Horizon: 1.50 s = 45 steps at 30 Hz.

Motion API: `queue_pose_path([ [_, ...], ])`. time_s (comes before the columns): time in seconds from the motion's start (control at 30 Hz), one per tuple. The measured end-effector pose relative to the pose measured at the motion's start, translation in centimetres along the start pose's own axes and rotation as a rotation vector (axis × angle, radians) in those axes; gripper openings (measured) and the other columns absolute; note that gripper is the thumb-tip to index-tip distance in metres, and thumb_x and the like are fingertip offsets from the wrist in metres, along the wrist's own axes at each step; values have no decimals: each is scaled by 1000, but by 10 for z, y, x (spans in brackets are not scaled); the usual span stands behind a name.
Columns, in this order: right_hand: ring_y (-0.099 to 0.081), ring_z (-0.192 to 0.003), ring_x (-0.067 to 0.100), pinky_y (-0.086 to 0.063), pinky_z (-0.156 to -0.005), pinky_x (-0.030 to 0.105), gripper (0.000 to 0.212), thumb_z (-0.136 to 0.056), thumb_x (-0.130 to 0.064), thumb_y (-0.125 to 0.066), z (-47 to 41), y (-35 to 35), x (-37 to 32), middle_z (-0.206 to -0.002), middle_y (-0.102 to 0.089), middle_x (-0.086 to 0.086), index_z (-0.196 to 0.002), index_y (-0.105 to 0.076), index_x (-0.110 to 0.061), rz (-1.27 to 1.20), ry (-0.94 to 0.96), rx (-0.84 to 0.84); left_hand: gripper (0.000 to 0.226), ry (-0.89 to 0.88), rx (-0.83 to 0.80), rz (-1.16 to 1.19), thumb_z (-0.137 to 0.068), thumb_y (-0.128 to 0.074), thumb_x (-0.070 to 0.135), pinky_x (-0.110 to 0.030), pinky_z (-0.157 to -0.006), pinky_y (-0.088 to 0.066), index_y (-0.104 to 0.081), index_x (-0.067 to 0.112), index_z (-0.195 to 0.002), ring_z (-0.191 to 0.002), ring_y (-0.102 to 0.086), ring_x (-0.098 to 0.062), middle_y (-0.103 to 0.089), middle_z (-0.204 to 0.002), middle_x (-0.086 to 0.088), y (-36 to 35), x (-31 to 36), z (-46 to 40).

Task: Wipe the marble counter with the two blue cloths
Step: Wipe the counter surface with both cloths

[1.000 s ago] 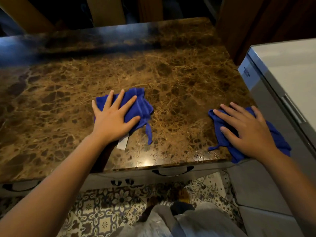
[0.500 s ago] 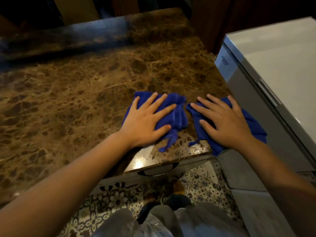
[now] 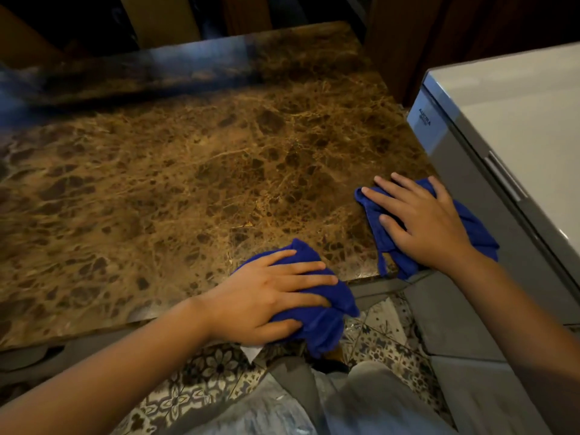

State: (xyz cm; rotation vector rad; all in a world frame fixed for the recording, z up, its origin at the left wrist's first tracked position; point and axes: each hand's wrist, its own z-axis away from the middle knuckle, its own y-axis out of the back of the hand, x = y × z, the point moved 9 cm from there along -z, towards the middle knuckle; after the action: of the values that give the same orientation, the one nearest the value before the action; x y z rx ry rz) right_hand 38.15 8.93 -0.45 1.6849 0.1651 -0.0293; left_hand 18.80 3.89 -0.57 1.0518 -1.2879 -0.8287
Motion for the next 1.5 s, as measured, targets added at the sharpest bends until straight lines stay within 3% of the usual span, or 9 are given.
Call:
queue_pose_path([
  [0.13, -28, -135, 20, -13, -106, 57, 51, -88, -42, -25, 1, -1, 0, -145, -39, -2, -137, -35, -35, 0, -2, 4, 39, 189, 227, 259, -92, -35, 43, -44, -108, -32, -57, 27, -120, -130, -42, -12, -52, -137, 6, 28, -16, 45],
  [0.27, -27, -136, 20, -12, -106, 57, 51, -87, -43, -26, 0, -1, 1, -145, -39, -2, -137, -37, -35, -7, 2, 3, 37, 466, 641, 343, -92, -33, 53, -21, -106, -32, -45, 48, -126, -127, -42, 0, -42, -136, 35, 69, -56, 106],
  [0.43, -26, -136, 19, -11, -107, 56, 51, -88, -43, -26, 1, -3, 1, -145, -39, -3, -137, -36, -36, -4, 1, -2, 52, 759, 278, -112, -87, -27, 56, -59, -110, -18, -20, 48, -138, -141, -13, -14, -21, -152, 6, 32, -81, 108],
  [0.6, -26, -136, 20, -11, -106, 56, 50, -88, -42, -27, 2, -1, 1, -145, -40, -2, -136, -37, -35, -12, -6, 14, 58, 620, 120, -176, -87, -29, 55, -59, -109, -20, -22, 39, -142, -142, -15, -20, -21, -154, 1, 11, -55, 54],
  [0.87, -15, -137, 11, -8, -109, 48, 49, -87, -39, -24, 5, 15, 5, -148, -26, -6, -135, -36, -36, -285, 3, 48, 53, 396, 147, -192, -88, -38, 51, -50, -109, -15, -35, 33, -138, -139, -26, -21, -31, -150, 2, 4, -30, -30],
  [1.0, -16, -138, 19, -12, -107, 56, 51, -87, -42, -29, 21, 26, 19, -149, -29, -1, -135, -42, -31, -156, 3, 77, 50, 394, 204, -141, -85, -41, 49, -54, -107, -18, -45, 32, -132, -135, -35, -24, -42, -145, -1, 7, -30, -42],
  [1.17, -17, -139, 20, -21, -106, 54, 52, -90, -50, -27, 35, 8, 27, -149, -31, 2, -140, -27, -36, -152, -28, -1, 43, 427, 310, -94, -81, -45, 43, -59, -101, -30, -55, 29, -120, -124, -43, -22, -57, -131, -2, 17, -32, -60],
  [1.3, -19, -138, 20, -24, -105, 52, 53, -92, -52, -18, 36, 6, 26, -147, -35, 2, -140, -31, -34, -137, -40, 26, 38, 458, 440, -13, -79, -45, 38, -44, -93, -36, -58, 22, -111, -109, -44, -14, -65, -113, -1, 32, -42, -62],
  [1.5, -22, -137, 22, -25, -105, 52, 50, -93, -48, -22, 36, 7, 26, -146, -37, 2, -139, -32, -33, -131, -39, 49, 37, 535, 695, 304, -80, -45, 34, -41, -87, -44, -57, 17, -111, -97, -57, -17, -59, -102, 8, 77, -70, -63],
])
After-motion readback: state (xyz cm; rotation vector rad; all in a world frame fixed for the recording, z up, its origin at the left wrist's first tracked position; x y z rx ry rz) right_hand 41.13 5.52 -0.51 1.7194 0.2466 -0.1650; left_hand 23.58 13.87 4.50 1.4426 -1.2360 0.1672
